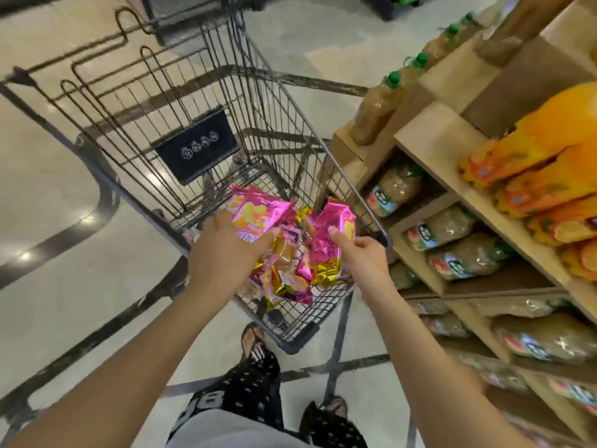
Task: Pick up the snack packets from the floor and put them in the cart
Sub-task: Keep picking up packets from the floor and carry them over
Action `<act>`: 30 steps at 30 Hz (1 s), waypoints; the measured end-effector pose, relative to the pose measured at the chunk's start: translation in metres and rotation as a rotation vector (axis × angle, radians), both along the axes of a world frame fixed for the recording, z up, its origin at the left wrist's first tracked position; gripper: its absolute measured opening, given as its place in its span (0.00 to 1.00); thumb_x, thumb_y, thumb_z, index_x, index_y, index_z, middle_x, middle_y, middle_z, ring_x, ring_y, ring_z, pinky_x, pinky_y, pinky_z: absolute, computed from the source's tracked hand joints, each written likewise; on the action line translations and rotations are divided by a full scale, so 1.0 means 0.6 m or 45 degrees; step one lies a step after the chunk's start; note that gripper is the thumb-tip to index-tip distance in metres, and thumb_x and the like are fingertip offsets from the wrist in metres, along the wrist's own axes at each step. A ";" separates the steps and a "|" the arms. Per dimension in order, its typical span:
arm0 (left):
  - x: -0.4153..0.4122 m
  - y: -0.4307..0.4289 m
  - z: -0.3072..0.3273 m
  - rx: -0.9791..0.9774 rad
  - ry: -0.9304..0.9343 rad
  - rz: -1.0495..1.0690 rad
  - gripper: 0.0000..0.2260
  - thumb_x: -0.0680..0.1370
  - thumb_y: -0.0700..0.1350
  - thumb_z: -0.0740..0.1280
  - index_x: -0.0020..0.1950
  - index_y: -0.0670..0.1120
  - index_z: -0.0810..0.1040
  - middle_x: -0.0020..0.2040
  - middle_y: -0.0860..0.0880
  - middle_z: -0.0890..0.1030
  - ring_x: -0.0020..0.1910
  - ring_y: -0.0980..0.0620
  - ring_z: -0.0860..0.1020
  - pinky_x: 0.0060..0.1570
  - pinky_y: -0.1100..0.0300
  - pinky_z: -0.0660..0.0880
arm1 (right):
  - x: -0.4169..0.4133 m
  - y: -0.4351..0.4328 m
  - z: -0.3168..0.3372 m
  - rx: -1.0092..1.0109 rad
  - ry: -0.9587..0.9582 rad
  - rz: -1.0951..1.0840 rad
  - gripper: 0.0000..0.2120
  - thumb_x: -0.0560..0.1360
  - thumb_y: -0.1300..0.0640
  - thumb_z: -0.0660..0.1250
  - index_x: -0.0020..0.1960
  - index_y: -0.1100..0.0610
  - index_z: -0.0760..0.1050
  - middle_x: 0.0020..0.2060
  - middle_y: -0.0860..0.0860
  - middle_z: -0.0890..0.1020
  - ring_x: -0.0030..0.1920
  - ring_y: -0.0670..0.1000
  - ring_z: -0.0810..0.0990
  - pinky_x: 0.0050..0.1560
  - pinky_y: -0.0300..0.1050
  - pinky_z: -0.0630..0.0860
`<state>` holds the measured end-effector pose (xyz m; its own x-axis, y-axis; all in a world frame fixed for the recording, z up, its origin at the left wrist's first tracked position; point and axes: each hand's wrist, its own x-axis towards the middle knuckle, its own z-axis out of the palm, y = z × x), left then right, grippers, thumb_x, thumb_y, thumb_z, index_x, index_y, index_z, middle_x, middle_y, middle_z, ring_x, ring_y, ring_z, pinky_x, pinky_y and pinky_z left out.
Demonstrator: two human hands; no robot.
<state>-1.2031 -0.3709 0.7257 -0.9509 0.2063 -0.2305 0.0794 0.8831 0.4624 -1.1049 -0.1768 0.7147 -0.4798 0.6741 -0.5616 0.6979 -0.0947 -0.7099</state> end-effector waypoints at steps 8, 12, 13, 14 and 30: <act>0.058 0.003 0.006 -0.056 0.066 -0.426 0.36 0.75 0.68 0.62 0.70 0.41 0.68 0.63 0.39 0.75 0.60 0.39 0.74 0.54 0.47 0.73 | 0.122 -0.030 0.026 0.180 -0.178 0.003 0.33 0.74 0.41 0.70 0.69 0.62 0.67 0.57 0.54 0.77 0.59 0.56 0.76 0.51 0.43 0.72; 0.176 0.009 0.003 -0.121 0.031 -0.753 0.34 0.76 0.66 0.61 0.72 0.43 0.67 0.65 0.42 0.73 0.63 0.41 0.73 0.56 0.50 0.72 | 0.281 -0.070 0.013 0.126 -0.254 -0.112 0.32 0.72 0.40 0.71 0.66 0.61 0.69 0.60 0.55 0.78 0.60 0.53 0.76 0.49 0.41 0.71; 0.209 0.008 -0.001 -0.136 0.035 -0.853 0.34 0.76 0.66 0.61 0.73 0.44 0.65 0.67 0.42 0.72 0.65 0.42 0.71 0.58 0.50 0.71 | 0.326 -0.086 0.010 0.148 -0.309 -0.122 0.37 0.72 0.38 0.70 0.71 0.60 0.67 0.65 0.54 0.76 0.63 0.54 0.75 0.54 0.42 0.72; 0.244 0.007 -0.002 -0.155 0.055 -0.964 0.34 0.76 0.66 0.61 0.74 0.44 0.64 0.67 0.42 0.72 0.66 0.42 0.71 0.59 0.51 0.71 | 0.375 -0.104 0.007 0.168 -0.364 -0.133 0.39 0.71 0.37 0.70 0.73 0.59 0.65 0.67 0.54 0.74 0.65 0.55 0.74 0.58 0.45 0.73; 0.780 -0.033 0.020 -0.272 0.354 -2.338 0.32 0.77 0.68 0.56 0.72 0.45 0.65 0.64 0.46 0.75 0.61 0.46 0.75 0.57 0.52 0.75 | 1.044 -0.533 0.039 0.244 -0.632 -1.210 0.37 0.72 0.38 0.70 0.71 0.61 0.65 0.64 0.58 0.74 0.67 0.59 0.71 0.63 0.51 0.72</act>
